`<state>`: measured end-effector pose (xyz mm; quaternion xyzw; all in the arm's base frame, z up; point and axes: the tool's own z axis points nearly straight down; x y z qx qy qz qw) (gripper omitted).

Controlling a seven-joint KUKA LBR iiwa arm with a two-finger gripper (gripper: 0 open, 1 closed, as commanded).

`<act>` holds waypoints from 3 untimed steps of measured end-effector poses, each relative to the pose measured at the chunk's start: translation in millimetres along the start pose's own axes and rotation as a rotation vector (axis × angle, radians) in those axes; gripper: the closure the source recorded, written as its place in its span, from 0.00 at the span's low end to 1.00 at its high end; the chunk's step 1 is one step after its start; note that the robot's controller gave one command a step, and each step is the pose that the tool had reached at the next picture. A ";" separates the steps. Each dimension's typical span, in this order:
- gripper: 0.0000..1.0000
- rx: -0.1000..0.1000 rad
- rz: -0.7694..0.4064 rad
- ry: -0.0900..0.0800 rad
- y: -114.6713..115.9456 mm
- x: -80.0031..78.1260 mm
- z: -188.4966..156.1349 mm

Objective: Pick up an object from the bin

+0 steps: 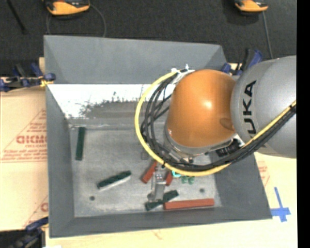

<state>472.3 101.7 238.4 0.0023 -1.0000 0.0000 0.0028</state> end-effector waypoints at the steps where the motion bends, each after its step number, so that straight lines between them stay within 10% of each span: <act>1: 0.00 -0.001 0.088 -0.002 33.0 -31.9 172.4; 2: 0.00 -0.002 0.084 -0.009 25.6 -40.1 167.9; 3: 1.00 -0.002 0.087 -0.008 25.6 -39.7 168.0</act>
Offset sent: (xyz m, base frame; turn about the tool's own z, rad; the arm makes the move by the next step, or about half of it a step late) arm 0.0311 0.0332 -0.1684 0.0911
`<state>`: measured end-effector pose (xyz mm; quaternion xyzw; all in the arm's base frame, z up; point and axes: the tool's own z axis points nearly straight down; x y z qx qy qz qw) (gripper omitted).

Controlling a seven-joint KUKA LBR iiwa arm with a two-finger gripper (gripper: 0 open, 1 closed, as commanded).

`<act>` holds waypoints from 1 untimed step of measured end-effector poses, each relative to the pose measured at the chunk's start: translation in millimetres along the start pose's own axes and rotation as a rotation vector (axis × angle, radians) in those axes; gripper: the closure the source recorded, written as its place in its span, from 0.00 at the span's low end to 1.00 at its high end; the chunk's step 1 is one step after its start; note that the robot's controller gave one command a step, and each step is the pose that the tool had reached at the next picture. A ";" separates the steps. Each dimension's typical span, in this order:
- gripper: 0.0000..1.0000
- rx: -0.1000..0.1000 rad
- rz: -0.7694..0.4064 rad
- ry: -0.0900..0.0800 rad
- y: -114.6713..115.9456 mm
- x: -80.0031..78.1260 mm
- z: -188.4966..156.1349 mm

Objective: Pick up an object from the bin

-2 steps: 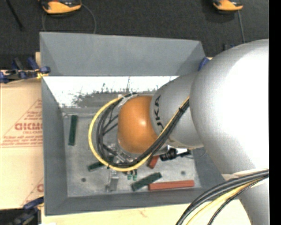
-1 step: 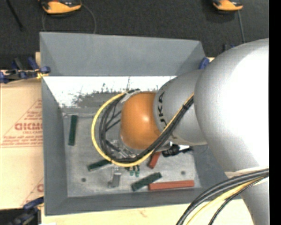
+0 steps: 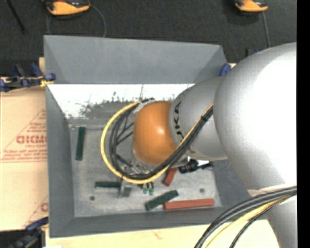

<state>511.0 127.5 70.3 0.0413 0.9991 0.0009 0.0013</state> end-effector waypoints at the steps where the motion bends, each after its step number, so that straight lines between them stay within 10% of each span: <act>1: 1.00 -0.002 0.004 -0.010 4.5 -30.0 -143.1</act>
Offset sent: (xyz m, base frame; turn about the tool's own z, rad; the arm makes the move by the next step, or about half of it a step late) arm 0.0267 0.0014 0.1376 0.0005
